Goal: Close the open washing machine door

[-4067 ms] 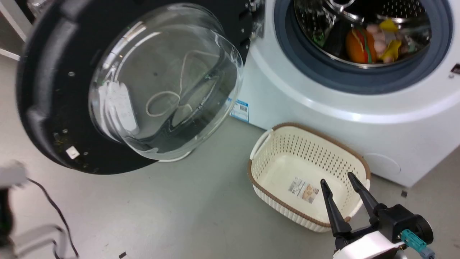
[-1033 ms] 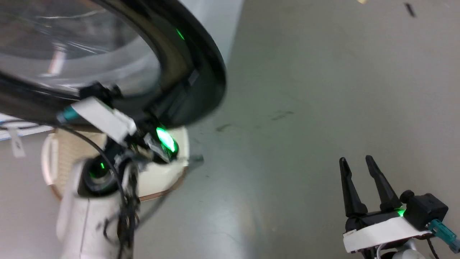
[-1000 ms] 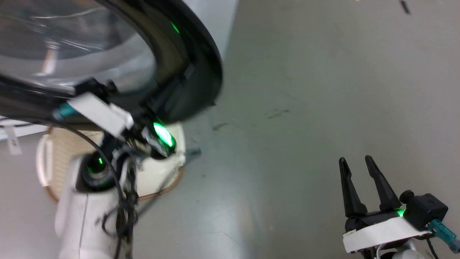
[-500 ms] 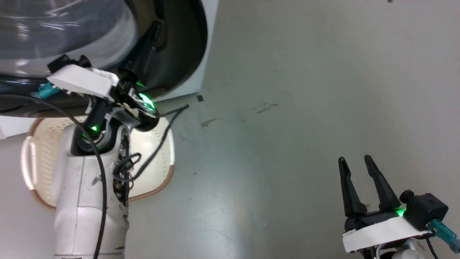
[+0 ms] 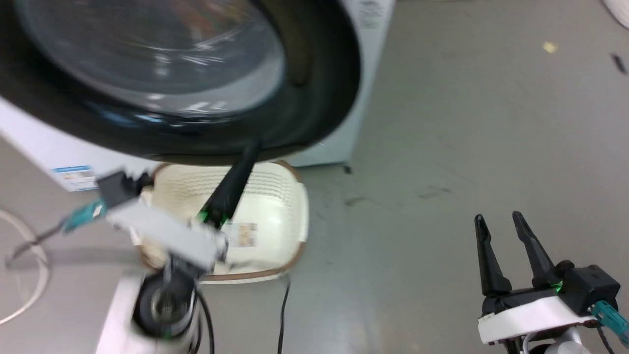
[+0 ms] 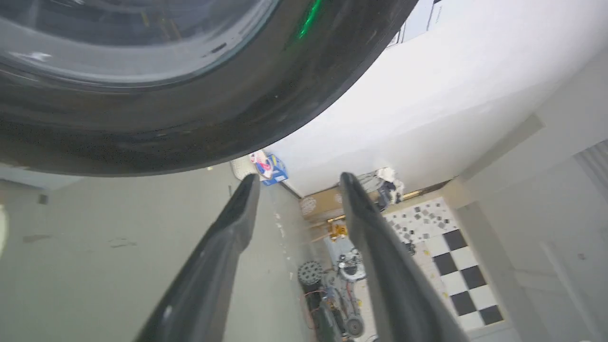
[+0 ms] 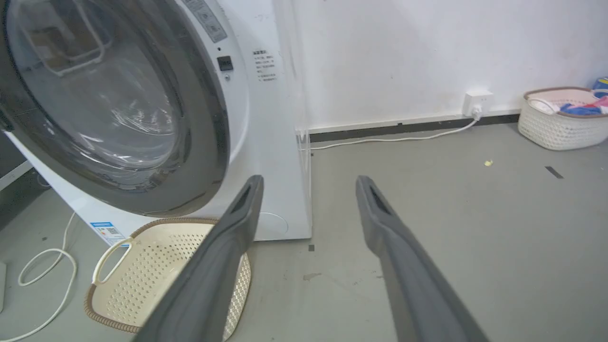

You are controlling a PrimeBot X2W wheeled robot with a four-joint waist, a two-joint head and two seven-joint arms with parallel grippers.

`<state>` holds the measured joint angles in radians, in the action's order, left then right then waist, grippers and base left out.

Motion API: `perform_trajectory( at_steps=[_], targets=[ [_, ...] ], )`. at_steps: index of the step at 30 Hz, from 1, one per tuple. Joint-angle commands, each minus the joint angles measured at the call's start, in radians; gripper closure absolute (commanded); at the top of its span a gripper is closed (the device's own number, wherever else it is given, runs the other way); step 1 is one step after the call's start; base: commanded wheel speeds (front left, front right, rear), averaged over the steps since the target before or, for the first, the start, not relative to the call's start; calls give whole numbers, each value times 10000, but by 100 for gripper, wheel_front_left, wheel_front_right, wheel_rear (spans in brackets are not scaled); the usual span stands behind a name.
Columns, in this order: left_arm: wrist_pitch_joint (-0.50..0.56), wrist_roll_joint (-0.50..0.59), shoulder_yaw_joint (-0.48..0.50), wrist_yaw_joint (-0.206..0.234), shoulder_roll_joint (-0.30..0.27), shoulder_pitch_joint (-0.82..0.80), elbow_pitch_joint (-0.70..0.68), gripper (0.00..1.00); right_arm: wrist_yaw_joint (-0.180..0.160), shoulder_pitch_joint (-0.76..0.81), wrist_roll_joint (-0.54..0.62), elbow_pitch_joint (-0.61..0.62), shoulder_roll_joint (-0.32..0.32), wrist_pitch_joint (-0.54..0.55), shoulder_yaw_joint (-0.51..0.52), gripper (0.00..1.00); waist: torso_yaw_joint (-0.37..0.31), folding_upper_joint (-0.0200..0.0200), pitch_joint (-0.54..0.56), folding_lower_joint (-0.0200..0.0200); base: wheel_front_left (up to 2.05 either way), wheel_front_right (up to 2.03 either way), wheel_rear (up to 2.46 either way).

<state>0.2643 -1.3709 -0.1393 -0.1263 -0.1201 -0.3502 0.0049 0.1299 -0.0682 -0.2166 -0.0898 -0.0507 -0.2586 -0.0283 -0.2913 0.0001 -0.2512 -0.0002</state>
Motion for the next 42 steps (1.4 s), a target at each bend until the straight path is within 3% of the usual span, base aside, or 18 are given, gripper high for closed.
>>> perform_trajectory(
  at_steps=[1, 4, 9, 13, 17, 19, 22, 26, 27, 28, 29, 34, 42],
  targets=[
    [-681, 946, -323, -41, -575, 620, -456, 0, 8, 94, 128, 33, 5, -32, 60, 0, 999, -1, 708, 2, 0, 0, 0],
    [-2538, 3113, -855, -42, -1565, 1351, -519, 0, 8, 167, 235, 53, 5, -32, 56, 0, 1578, -1, 975, 2, 0, 0, 0],
    [-4893, 6300, -1275, 90, -2439, 1893, 326, 0, 8, 301, 388, -42, 5, -32, -76, 0, 2369, -1, 1414, 2, 0, 0, 0],
    [-5234, 8068, -1200, 604, -2328, 2203, 393, 0, 8, 459, 455, -107, 5, -32, -113, 0, 2830, -1, 1775, 2, 0, 0, 0],
    [-5255, 9028, -663, 965, -1738, 2717, -113, 0, 8, 547, 487, -107, 5, -32, -205, 0, 3072, -1, 1933, 2, 0, 0, 0],
    [-5257, 9876, -575, 1086, -1784, 3007, -234, 0, 8, 535, 520, -102, 5, -32, -308, 0, 3101, -1, 1947, 2, 0, 0, 0],
    [-5258, 10654, -524, 1217, -1656, 3356, -247, 0, 8, 524, 586, -67, 5, -32, -372, 0, 3116, -1, 1907, 2, 0, 0, 0],
    [-5259, 11461, -434, 1032, -1316, 3618, -337, 0, 8, 643, 651, -161, 5, -25, -365, 0, 3120, -1, 1690, 2, 0, 0, 0],
    [-5259, 11587, -433, 985, -1302, 3636, -332, 0, 8, 630, 654, -214, 5, -17, -406, 24, 3111, -1, 1632, 2, 0, 0, 0],
    [-5260, 11716, -435, 939, -1293, 3636, -336, 0, 8, 600, 640, -239, 5, -17, -425, 67, 3107, -1, 1564, 2, 0, 0, 0],
    [-5260, 11823, -439, 891, -1279, 3628, -334, 0, 8, 562, 627, -262, 5, -16, -458, 100, 3107, -1, 1484, 2, 0, 0, 0],
    [-5260, 12039, -354, 740, -1133, 3462, -446, 0, 8, 218, 912, -212, 5, 70, -676, 100, 3164, -1, 976, 2, 0, 0, 0],
    [-5260, 12068, -143, 423, -866, 2786, -641, 0, 8, -1799, 1503, -270, -9, 737, -906, 100, 3574, -1, -332, 2, 0, 0, 0]
  ],
)
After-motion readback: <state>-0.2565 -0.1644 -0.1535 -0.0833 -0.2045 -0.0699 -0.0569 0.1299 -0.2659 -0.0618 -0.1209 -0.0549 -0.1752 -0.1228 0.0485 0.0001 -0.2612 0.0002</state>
